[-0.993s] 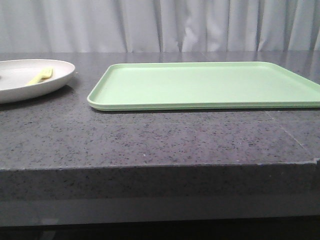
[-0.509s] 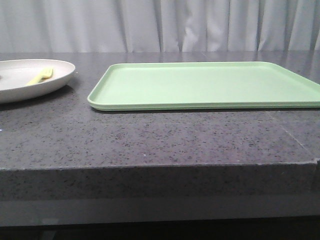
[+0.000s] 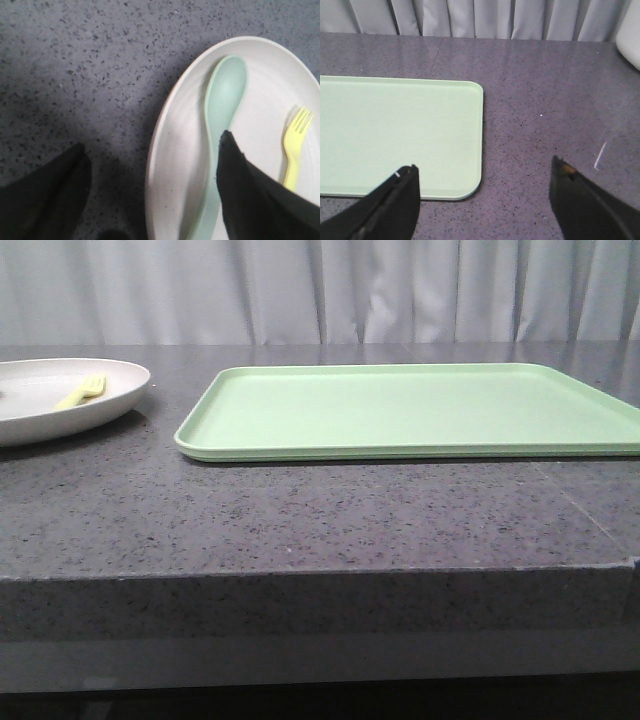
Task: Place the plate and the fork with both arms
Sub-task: 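Lower the open left gripper and close it on the plate rim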
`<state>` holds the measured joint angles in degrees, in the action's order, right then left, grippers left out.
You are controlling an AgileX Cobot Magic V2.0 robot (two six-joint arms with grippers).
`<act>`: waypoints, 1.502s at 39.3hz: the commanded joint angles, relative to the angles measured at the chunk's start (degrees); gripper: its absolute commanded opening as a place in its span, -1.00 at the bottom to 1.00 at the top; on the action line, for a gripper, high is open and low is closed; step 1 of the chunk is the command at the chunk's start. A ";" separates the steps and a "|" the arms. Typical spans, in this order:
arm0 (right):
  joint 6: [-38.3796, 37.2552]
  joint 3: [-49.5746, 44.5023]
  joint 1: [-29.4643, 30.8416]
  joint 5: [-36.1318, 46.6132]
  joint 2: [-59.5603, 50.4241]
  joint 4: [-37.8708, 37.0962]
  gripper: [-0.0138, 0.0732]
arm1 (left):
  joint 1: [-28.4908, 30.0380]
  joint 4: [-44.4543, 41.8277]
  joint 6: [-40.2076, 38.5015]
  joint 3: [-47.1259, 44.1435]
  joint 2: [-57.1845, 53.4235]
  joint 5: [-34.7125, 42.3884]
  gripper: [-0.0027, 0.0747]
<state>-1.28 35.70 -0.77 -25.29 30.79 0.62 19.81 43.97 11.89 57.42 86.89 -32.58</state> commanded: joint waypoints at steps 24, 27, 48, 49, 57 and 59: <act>0.11 2.01 -0.02 4.26 0.57 -0.62 0.61 | -0.15 8.20 6.00 1.93 1.77 0.17 0.05; 0.11 2.01 -0.02 4.26 0.57 -0.62 0.61 | -0.15 11.31 8.10 1.93 2.12 -0.22 0.05; 0.11 2.01 -0.02 4.26 0.57 -0.62 0.61 | -0.15 11.72 9.33 1.93 3.87 -2.53 -0.41; 0.11 2.01 -0.02 4.26 0.57 -0.62 0.61 | -0.15 11.72 9.33 1.93 3.87 -2.53 -0.46; 0.11 2.01 -0.02 4.26 0.57 -0.62 0.61 | -0.15 11.72 9.33 1.93 3.87 -2.45 -0.86; 0.11 2.01 -0.02 4.26 0.57 -0.62 0.61 | -0.15 11.72 9.33 1.93 3.87 -2.41 -0.93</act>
<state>-1.28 35.70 -0.77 -25.29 30.79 0.53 19.81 53.77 20.92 57.89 92.56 -35.31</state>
